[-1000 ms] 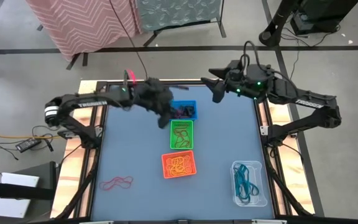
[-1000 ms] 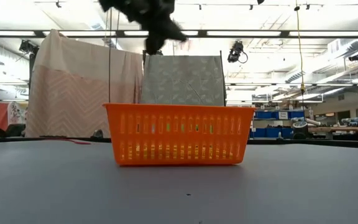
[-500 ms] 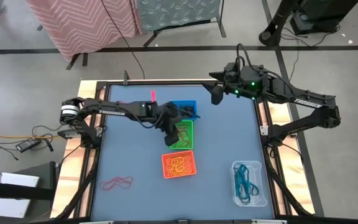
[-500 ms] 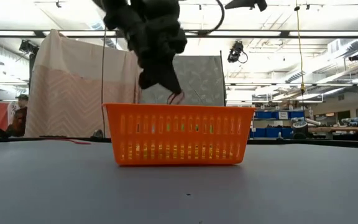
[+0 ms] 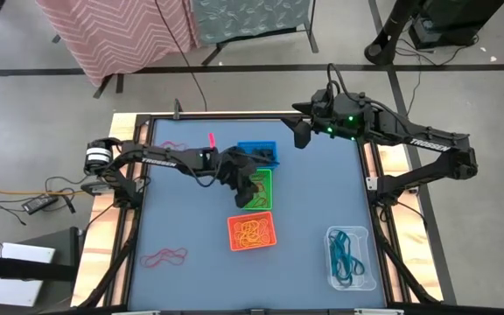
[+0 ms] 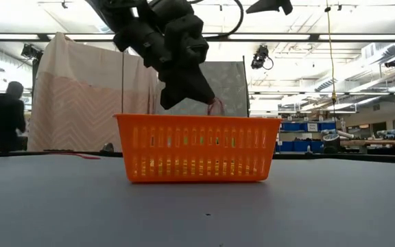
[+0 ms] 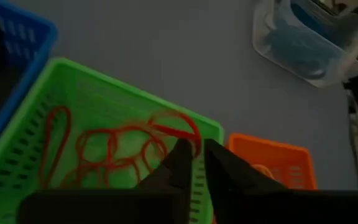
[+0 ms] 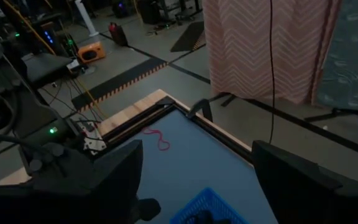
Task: Sort rubber bands into baskets
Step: Put the red rubber band into the green bin
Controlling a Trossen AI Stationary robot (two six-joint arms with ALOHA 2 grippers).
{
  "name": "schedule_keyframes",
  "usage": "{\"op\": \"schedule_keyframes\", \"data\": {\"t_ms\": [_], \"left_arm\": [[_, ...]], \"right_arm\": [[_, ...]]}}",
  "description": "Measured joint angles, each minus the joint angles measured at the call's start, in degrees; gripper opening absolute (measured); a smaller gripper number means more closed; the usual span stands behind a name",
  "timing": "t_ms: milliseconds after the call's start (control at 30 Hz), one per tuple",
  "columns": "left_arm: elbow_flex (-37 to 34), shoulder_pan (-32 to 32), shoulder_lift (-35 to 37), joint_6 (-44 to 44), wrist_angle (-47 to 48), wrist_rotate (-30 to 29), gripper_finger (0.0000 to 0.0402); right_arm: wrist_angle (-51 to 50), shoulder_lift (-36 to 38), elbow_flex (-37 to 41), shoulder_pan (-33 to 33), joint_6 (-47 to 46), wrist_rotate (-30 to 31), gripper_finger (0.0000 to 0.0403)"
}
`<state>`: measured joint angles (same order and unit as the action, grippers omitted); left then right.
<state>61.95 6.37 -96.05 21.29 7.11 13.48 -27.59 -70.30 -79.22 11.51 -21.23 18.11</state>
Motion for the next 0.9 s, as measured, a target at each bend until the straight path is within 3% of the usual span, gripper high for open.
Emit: {"op": "schedule_keyframes", "data": {"t_ms": [267, 367, 433, 533, 633, 900], "left_arm": [[0.9, 0.8, 0.1, -0.4, 3.2, 3.6, 0.0171], [3.7, 2.5, 0.2, -3.1, 10.8, 6.5, 0.0213], [6.6, 4.7, 0.6, -6.8, 21.1, 5.9, 0.023], [8.5, 8.7, 2.3, -13.6, 34.7, -1.7, 0.0239], [6.2, 14.5, 5.1, -16.8, 40.2, -10.2, 0.024], [-2.6, 34.5, 6.4, -16.5, 44.2, -11.8, 0.024]], "right_arm": [[0.0, 0.0, 0.0, 0.0, 0.0, 0.0, 0.0311], [0.0, 0.0, 0.0, 0.0, 0.0, 0.0, 0.0311], [0.0, 0.0, 0.0, 0.0, 0.0, 0.0, 0.0311], [0.0, 0.0, 0.0, 0.0, -0.2, 0.0, 0.0311], [0.0, 0.0, 0.2, 0.0, -1.2, 0.0, 0.0311], [-0.1, 0.0, 3.7, -0.3, -4.4, -0.2, 0.0311]]}}
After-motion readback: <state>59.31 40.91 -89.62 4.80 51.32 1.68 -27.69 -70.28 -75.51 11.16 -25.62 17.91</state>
